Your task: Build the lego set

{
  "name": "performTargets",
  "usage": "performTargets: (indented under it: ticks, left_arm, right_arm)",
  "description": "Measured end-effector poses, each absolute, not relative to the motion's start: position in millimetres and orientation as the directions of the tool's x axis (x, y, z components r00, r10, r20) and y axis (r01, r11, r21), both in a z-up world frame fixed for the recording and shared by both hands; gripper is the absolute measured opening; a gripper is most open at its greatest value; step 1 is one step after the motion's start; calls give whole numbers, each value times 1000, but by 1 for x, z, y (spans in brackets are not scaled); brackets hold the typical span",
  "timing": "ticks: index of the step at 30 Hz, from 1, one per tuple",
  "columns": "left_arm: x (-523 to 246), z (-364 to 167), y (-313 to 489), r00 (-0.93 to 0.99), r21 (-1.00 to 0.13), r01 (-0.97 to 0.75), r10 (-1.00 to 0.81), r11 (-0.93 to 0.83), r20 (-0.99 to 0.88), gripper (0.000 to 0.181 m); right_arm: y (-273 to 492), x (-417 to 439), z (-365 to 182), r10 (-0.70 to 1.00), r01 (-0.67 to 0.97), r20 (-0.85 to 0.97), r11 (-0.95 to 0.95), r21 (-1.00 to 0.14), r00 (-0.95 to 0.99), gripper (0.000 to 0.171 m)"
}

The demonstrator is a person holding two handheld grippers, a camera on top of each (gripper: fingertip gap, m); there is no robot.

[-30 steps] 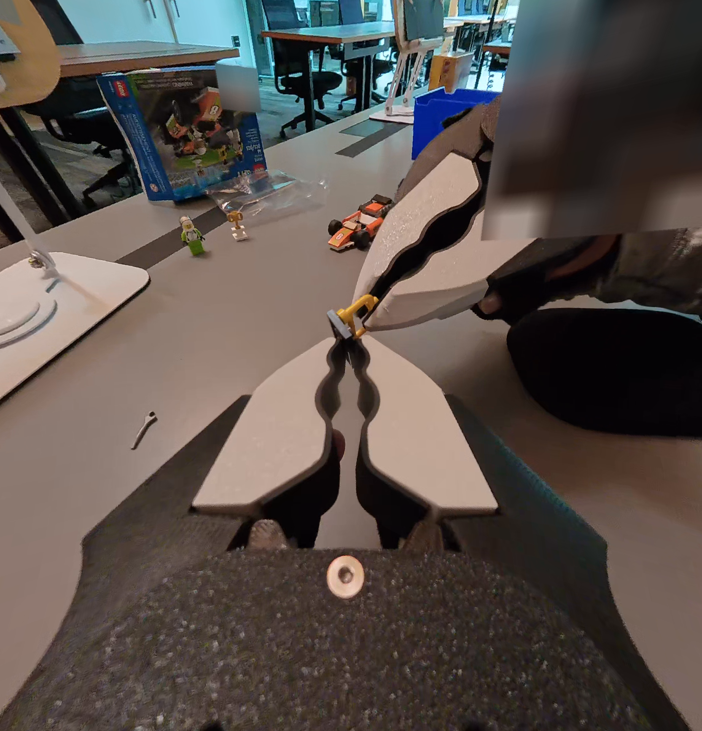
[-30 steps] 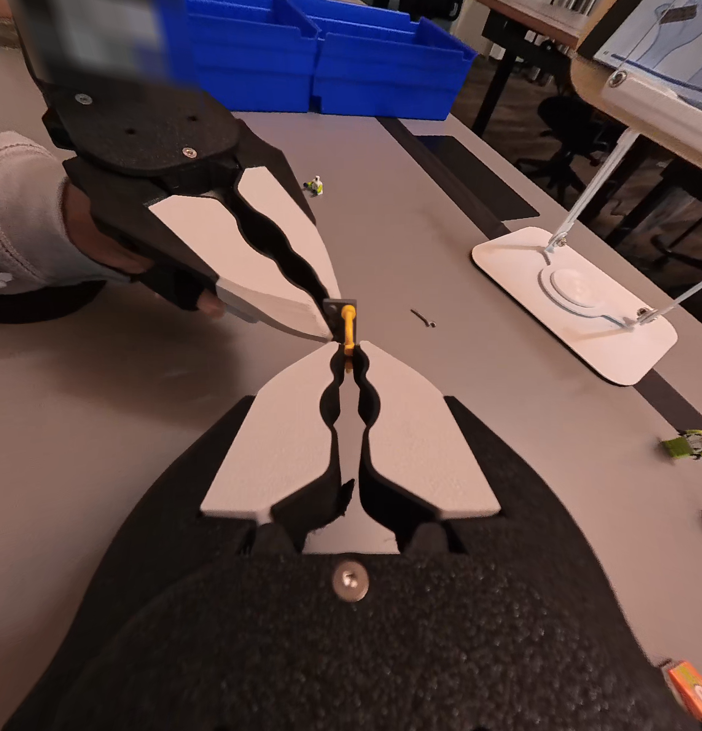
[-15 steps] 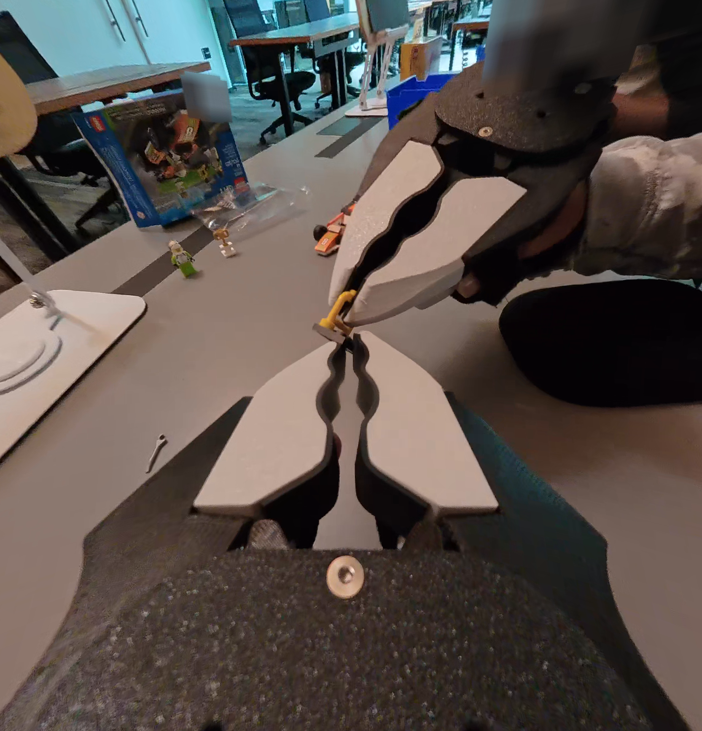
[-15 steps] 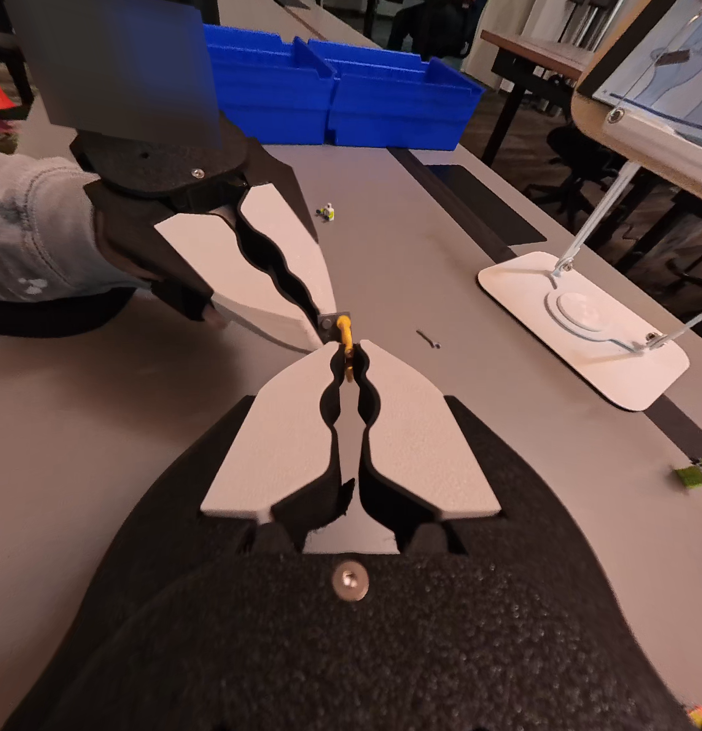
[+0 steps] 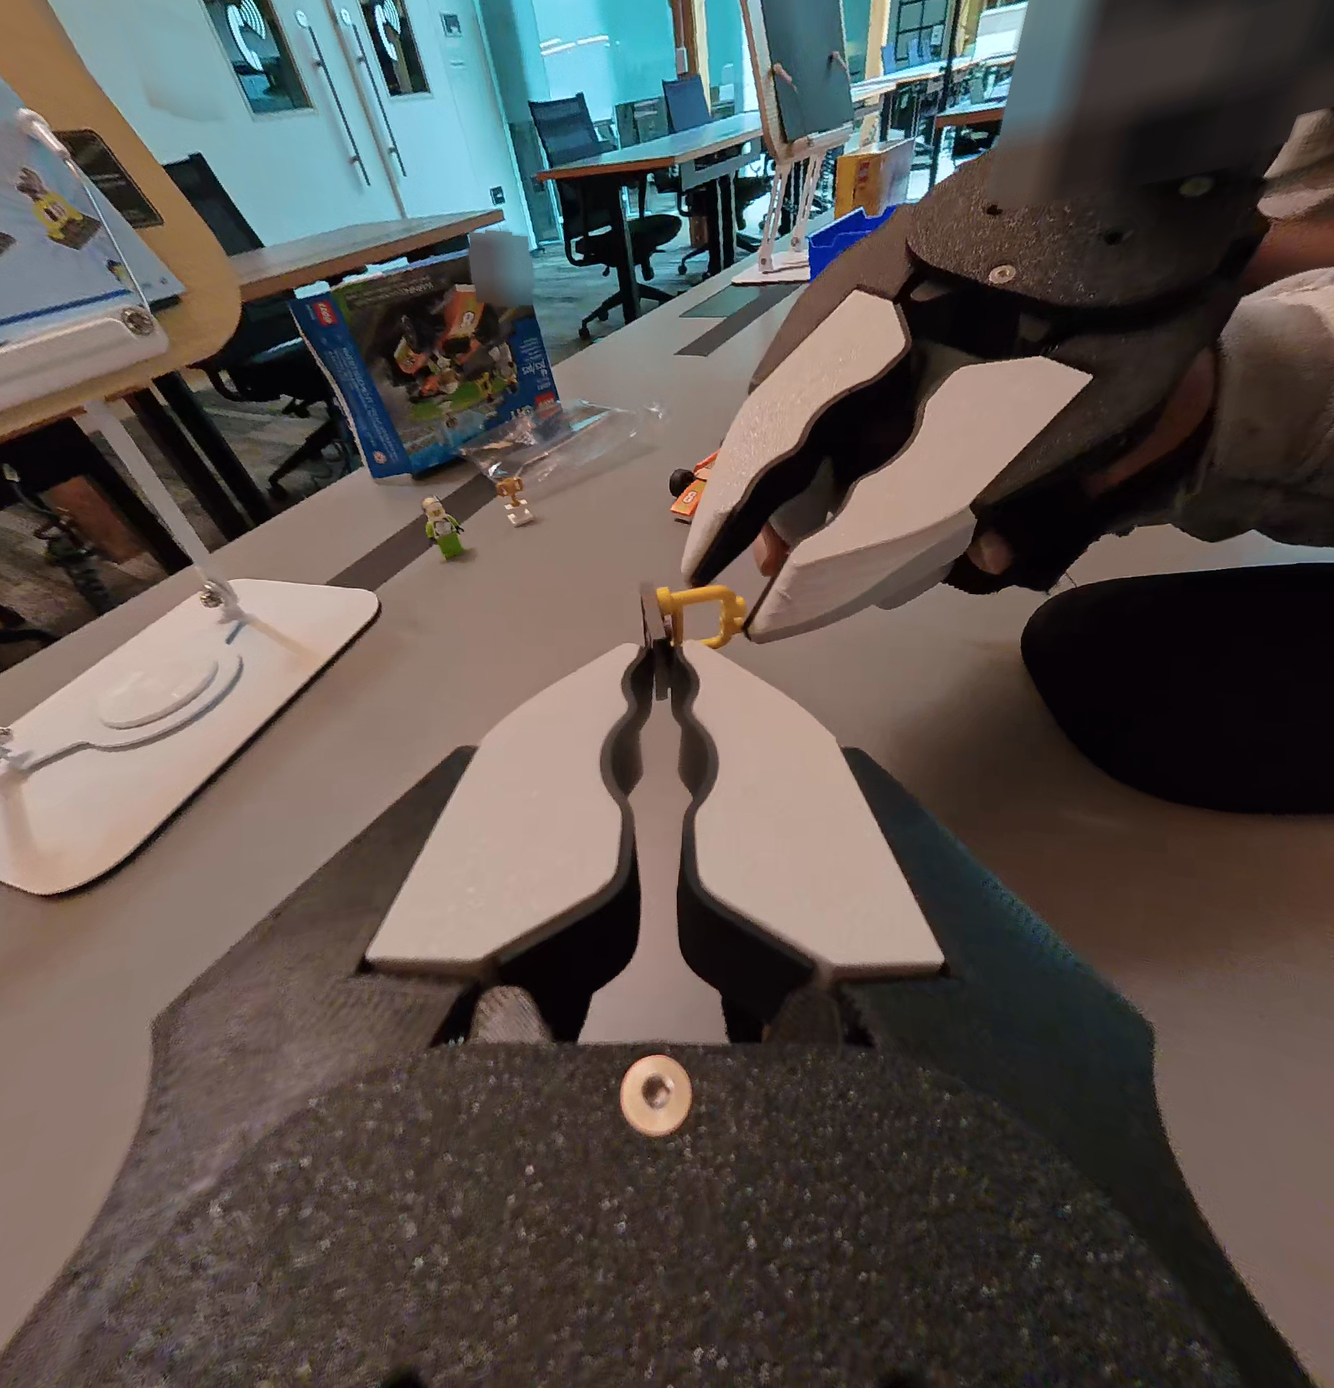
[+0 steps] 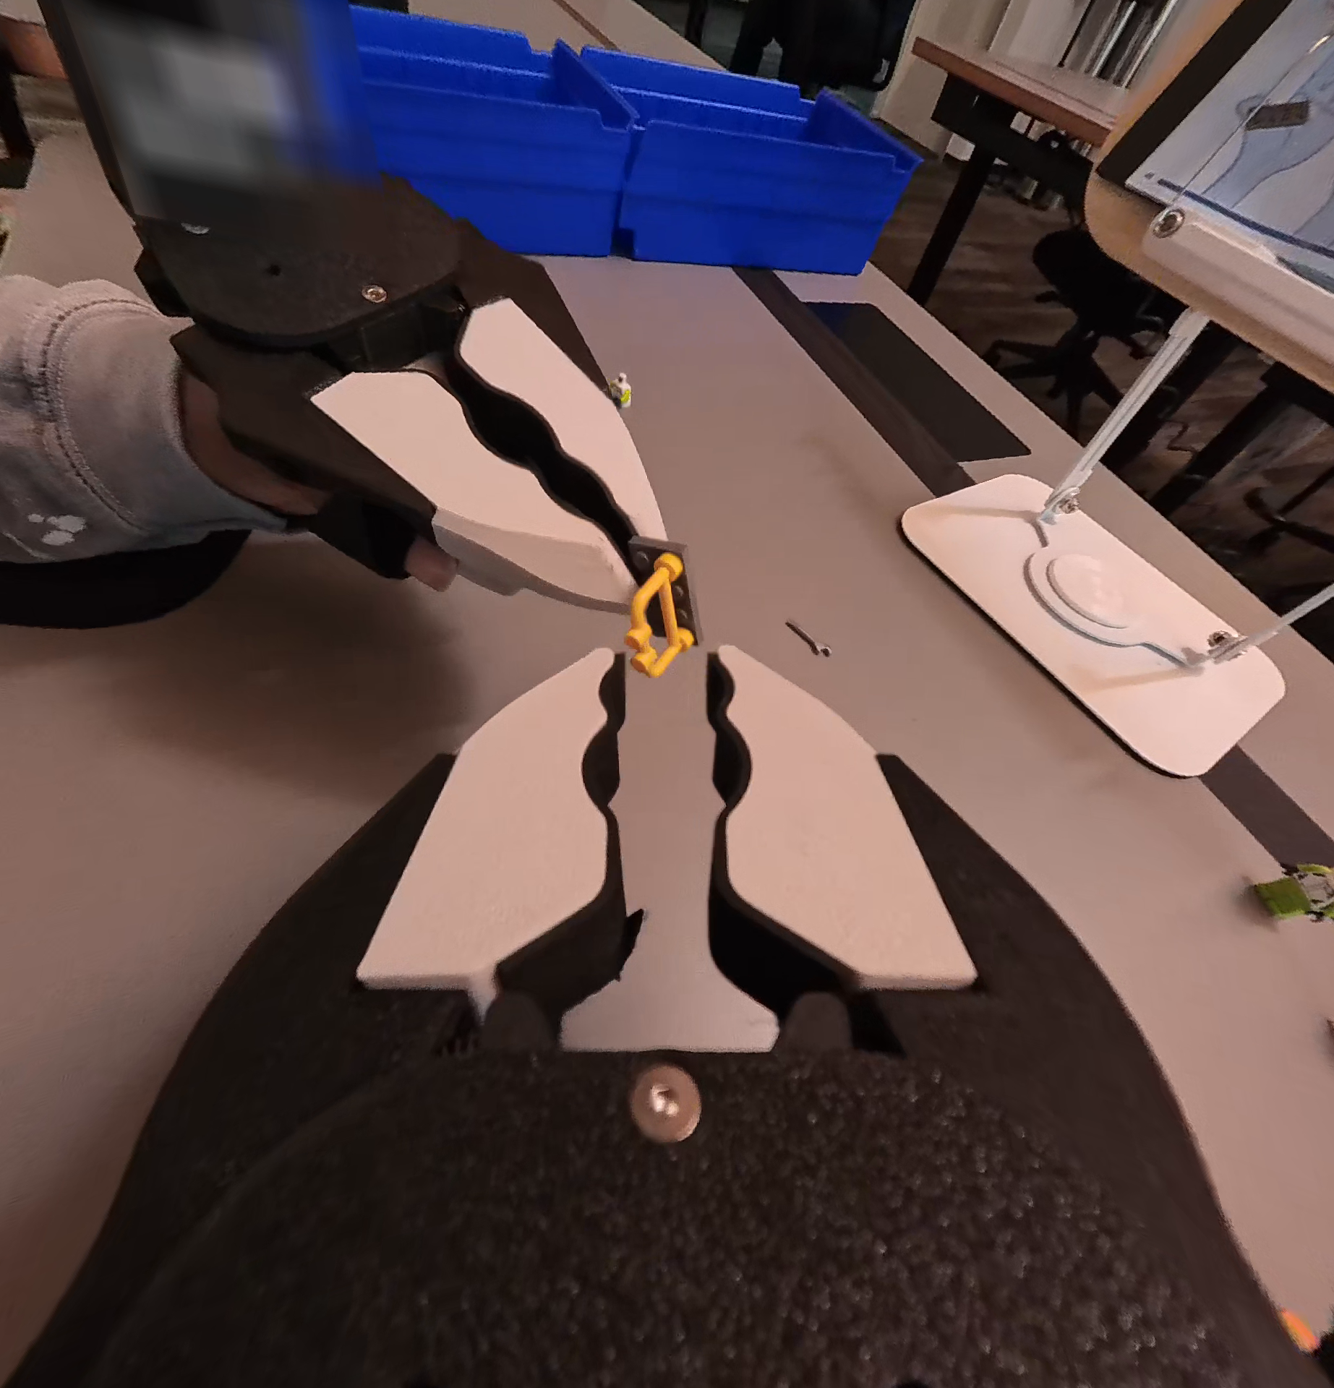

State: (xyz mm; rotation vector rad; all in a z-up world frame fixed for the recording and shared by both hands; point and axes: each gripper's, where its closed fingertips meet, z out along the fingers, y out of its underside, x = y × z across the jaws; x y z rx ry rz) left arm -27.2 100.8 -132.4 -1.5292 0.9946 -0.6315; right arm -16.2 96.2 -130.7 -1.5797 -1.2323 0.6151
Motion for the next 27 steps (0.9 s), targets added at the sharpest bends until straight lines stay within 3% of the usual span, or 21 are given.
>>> performTargets:
  ticks: [5, 12, 19, 27]
  left_arm:
    - [-25, -122, 92, 463, -973, -201, -864, 114, -197, 5]
    - [-30, -105, 88, 477, -972, -116, -846, 206, -236, 5]
    - [-25, -100, 81, 470, -965, -102, -843, 243, -262, 5]
    - [-25, -92, 70, 440, -948, -91, -842, 304, -312, 5]
  right_arm:
    - [91, -19, -125, 912, 378, 214, 72, -923, 350, 26]
    - [77, -16, -100, 860, 355, 361, 232, -906, 360, 18]
    - [70, -20, -100, 829, 367, 410, 272, -890, 381, 7]
    - [65, -26, -97, 807, 376, 466, 331, -865, 363, 6]
